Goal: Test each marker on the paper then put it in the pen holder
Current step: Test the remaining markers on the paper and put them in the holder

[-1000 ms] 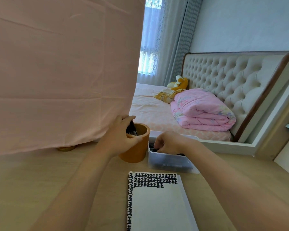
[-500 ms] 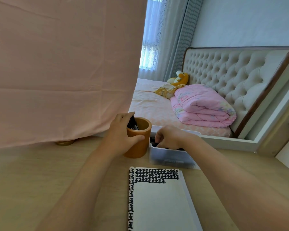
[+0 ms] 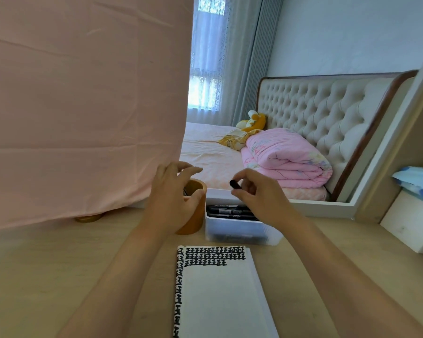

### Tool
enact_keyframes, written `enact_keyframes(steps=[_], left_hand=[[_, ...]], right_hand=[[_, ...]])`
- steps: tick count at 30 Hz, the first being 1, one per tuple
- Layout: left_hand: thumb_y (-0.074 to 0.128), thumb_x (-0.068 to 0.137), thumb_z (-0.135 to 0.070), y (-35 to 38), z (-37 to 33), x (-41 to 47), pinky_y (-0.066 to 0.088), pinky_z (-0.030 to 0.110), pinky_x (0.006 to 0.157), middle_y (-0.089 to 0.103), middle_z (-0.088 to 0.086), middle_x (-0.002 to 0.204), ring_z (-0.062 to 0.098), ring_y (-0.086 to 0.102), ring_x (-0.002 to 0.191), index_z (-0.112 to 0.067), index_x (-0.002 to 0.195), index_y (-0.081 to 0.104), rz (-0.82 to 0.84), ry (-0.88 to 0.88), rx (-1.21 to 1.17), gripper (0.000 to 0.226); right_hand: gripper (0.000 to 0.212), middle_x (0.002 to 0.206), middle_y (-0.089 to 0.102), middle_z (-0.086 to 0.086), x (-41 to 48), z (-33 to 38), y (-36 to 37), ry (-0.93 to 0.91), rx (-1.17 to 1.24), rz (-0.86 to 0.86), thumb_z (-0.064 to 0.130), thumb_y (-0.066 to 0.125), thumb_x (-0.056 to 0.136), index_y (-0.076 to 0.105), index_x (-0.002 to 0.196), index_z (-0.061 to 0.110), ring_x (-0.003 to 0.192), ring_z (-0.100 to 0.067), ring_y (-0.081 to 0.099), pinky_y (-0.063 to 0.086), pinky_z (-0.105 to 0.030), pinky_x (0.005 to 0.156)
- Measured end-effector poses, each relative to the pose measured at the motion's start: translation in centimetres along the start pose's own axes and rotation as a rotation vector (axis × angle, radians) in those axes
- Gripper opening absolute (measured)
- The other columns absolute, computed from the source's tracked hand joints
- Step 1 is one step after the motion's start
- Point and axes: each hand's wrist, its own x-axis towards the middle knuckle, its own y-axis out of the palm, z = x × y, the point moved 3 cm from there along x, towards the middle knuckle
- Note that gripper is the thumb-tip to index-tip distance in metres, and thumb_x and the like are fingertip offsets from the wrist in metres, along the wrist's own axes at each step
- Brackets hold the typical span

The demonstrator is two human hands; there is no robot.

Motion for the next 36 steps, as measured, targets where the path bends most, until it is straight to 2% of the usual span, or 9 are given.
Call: enact_keyframes(steps=[3, 7, 13, 16, 19, 22, 26, 32, 36], left_hand=[[0.064, 0.092, -0.026, 0.4, -2.2, -0.9, 0.032, 0.026, 0.100, 0.045, -0.015, 0.122, 0.004, 0.031, 0.118, -0.032, 0.133, 0.054, 0.094, 0.030, -0.056, 0.042], [0.064, 0.092, -0.028, 1.0, -3.3, -2.2, 0.034, 0.026, 0.103, 0.048, -0.011, 0.130, 0.007, 0.035, 0.125, -0.032, 0.135, 0.052, 0.178, 0.047, -0.024, 0.044], [0.063, 0.095, -0.023, 0.5, -3.6, -4.3, 0.036, 0.007, 0.071, 0.056, -0.022, 0.111, -0.001, 0.050, 0.095, -0.029, 0.118, 0.066, 0.269, -0.030, -0.029, 0.024], [0.069, 0.090, -0.021, 0.4, -3.6, -5.1, 0.041, 0.006, 0.069, 0.061, -0.020, 0.106, -0.003, 0.055, 0.086, -0.030, 0.108, 0.065, 0.286, -0.050, -0.083, 0.020], [0.071, 0.088, -0.022, 0.9, -3.8, -6.0, 0.046, 0.010, 0.075, 0.062, -0.017, 0.100, -0.004, 0.057, 0.089, -0.029, 0.106, 0.066, 0.320, -0.026, -0.107, 0.020], [0.071, 0.088, -0.022, 1.6, -4.0, -6.5, 0.049, 0.017, 0.075, 0.060, -0.017, 0.097, -0.001, 0.056, 0.088, -0.028, 0.106, 0.066, 0.333, 0.032, -0.099, 0.019], [0.069, 0.090, -0.028, 2.4, -3.8, -6.7, 0.051, 0.027, 0.073, 0.061, -0.015, 0.097, 0.002, 0.054, 0.087, -0.028, 0.107, 0.067, 0.375, 0.105, -0.068, 0.016], [0.062, 0.095, -0.030, 3.0, -3.3, -6.6, 0.051, 0.031, 0.071, 0.066, -0.009, 0.092, 0.005, 0.057, 0.080, -0.026, 0.112, 0.073, 0.486, 0.101, -0.042, 0.021], [0.057, 0.097, -0.032, 3.2, -2.8, -6.7, 0.042, 0.017, 0.064, 0.065, -0.012, 0.087, 0.002, 0.057, 0.077, -0.026, 0.113, 0.073, 0.555, -0.014, -0.050, 0.023]], right_hand=[[0.020, 0.071, 0.057, 0.001, -2.5, 1.2, -1.1, -0.022, 0.051, -0.086, 0.010, 0.069, 0.087, 0.057, 0.092, 0.025, 0.059, -0.007, 0.047, 0.042, -0.014, 0.058], [0.022, 0.074, 0.062, 0.000, -5.4, 1.1, -0.8, 0.029, 0.129, -0.117, 0.008, 0.065, 0.082, 0.054, 0.084, 0.027, 0.066, -0.015, 0.057, 0.050, -0.029, 0.064], [0.022, 0.072, 0.062, 0.000, -7.9, -0.4, 1.1, 0.159, 0.324, -0.086, 0.001, 0.067, 0.084, 0.057, 0.082, 0.020, 0.065, -0.015, 0.061, 0.051, -0.029, 0.064], [0.018, 0.073, 0.058, 0.006, -8.7, -0.3, 1.6, 0.131, 0.171, -0.008, 0.005, 0.065, 0.086, 0.055, 0.084, 0.020, 0.059, -0.002, 0.051, 0.042, -0.016, 0.059], [0.013, 0.086, 0.060, 0.009, -8.8, 0.3, 2.1, 0.061, 0.008, 0.064, 0.018, 0.062, 0.091, 0.055, 0.097, 0.026, 0.067, -0.005, 0.055, 0.042, -0.014, 0.061], [0.016, 0.098, 0.064, 0.009, -8.5, 0.6, 3.6, 0.012, -0.096, 0.212, 0.029, 0.053, 0.098, 0.058, 0.113, 0.028, 0.078, -0.005, 0.059, 0.049, -0.022, 0.070], [0.022, 0.097, 0.061, 0.007, -8.5, -0.2, 4.8, 0.004, -0.202, 0.313, 0.036, 0.044, 0.103, 0.063, 0.110, 0.026, 0.087, -0.010, 0.057, 0.052, -0.033, 0.080], [0.024, 0.097, 0.062, 0.005, -8.4, -0.9, 5.1, -0.042, -0.231, 0.287, 0.035, 0.049, 0.102, 0.067, 0.111, 0.021, 0.087, -0.013, 0.058, 0.051, -0.032, 0.079], [0.023, 0.086, 0.058, 0.008, -8.5, -0.6, 5.1, -0.180, -0.266, 0.184, 0.032, 0.055, 0.099, 0.072, 0.108, 0.019, 0.076, -0.009, 0.055, 0.046, -0.026, 0.067]])
